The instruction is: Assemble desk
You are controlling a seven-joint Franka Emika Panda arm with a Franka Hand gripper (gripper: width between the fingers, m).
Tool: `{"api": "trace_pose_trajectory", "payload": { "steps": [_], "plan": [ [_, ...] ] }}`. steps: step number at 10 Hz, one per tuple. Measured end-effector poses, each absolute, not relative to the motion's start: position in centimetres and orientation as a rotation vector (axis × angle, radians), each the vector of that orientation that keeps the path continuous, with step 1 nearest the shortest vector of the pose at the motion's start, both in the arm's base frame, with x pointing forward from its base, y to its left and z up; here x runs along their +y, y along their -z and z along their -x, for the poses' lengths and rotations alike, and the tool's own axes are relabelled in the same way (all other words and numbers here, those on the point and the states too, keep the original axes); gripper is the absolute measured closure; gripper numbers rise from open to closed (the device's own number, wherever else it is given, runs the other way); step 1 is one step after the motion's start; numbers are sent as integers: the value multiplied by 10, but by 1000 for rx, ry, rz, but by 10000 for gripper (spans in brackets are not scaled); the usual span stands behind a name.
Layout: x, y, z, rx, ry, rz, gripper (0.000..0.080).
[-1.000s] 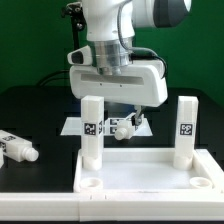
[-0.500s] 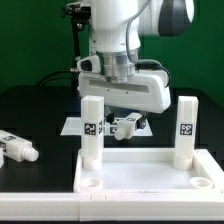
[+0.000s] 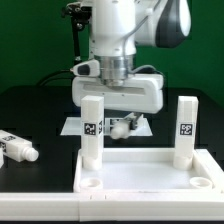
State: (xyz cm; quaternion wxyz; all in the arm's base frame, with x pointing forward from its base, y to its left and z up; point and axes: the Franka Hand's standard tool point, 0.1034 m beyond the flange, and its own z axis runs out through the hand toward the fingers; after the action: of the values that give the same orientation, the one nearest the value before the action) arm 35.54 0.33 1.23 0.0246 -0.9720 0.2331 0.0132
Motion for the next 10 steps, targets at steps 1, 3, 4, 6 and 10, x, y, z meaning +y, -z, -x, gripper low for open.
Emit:
{"api": "trace_pose_trajectory", "payload": {
  "steps": [1,3,4,6,10],
  "plan": [
    [5,-12,-357,764,-55,2990,150],
    [5,-12,-357,762,-55,2990,279],
    [5,-12,-357,762,-55,2990,279],
    [6,-12,-358,763,-54,2989,517],
    [-17,-25,-382,641,-102,2961,516]
  ]
}}
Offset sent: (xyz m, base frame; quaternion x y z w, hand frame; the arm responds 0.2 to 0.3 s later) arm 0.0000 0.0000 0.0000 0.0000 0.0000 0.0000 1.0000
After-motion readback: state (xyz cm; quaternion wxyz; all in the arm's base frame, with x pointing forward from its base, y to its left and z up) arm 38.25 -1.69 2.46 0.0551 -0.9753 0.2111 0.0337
